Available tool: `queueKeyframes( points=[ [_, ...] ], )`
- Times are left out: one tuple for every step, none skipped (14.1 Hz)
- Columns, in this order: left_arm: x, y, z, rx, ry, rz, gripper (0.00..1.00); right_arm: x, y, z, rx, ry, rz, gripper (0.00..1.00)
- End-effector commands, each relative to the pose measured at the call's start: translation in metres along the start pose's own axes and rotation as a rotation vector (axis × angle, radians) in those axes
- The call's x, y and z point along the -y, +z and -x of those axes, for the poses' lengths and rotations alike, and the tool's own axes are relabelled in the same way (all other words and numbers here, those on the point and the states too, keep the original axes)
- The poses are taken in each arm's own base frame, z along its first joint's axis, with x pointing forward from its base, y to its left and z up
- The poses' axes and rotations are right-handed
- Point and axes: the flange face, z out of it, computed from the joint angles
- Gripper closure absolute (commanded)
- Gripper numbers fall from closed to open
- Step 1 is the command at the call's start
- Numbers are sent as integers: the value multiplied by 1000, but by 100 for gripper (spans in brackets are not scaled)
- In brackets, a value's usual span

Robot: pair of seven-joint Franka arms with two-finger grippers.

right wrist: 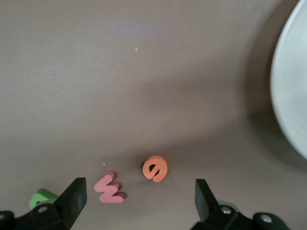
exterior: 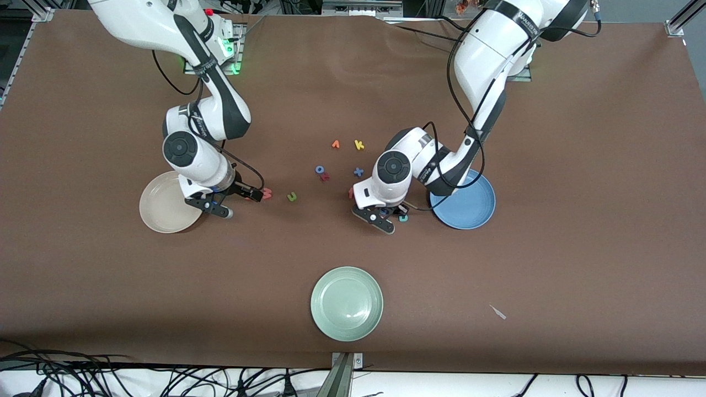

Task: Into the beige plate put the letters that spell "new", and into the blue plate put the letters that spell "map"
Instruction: 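Grasp the blue E with the left gripper while the right gripper grasps e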

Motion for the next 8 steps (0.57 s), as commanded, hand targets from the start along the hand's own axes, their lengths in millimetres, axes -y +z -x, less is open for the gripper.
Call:
queueKeyframes(
  points=[
    [1,-6,2,-4,14,-30,92,-1,8,6,6,29,-6,0],
    [3,-15,1,-4,11,-34,92,-2,11,6,3,29,-7,1],
    [5,-23,2,3,10,-39,92,-3,18,7,1,31,-7,1],
    [9,-38,3,8,4,-45,92,-5,25,6,0,34,-8,1],
    [13,-54,5,24,0,-54,92,-7,31,9,2,32,-6,4],
    [19,-71,8,39,-7,-64,92,-8,33,10,2,31,-4,6],
    [32,-87,10,57,-23,-72,92,-7,33,11,3,30,-4,10],
    [44,-99,14,81,-37,-79,89,-8,33,11,4,30,-3,12]
  ],
)
